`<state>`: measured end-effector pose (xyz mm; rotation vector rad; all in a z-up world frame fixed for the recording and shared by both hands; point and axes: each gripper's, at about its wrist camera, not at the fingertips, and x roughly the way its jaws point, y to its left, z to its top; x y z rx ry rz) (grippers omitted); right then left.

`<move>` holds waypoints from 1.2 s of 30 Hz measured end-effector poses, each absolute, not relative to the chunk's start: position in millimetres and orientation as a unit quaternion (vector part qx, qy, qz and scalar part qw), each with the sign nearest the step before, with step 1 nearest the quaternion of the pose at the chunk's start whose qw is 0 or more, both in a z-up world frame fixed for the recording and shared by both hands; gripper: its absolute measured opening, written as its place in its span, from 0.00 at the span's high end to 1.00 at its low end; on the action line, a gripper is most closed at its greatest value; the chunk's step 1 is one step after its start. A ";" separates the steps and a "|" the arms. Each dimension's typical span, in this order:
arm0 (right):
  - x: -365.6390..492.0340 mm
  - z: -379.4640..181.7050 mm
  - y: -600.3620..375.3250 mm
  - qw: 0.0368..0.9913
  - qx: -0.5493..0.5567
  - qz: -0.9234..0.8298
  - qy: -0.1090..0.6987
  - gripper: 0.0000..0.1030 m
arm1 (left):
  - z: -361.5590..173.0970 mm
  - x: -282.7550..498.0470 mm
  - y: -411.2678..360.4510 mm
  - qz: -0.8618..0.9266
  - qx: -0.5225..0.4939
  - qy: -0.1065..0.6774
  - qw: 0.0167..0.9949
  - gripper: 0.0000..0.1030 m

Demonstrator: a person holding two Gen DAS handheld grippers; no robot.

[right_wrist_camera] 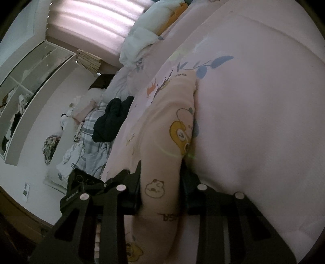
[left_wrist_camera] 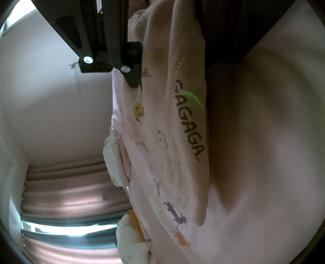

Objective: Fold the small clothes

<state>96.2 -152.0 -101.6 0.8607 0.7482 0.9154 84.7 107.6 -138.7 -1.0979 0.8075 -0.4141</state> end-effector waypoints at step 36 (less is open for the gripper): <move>98.7 -90.7 -151.9 0.758 0.373 0.405 0.349 0.70 | -124.7 75.9 101.1 -0.165 -0.453 0.353 0.802 0.77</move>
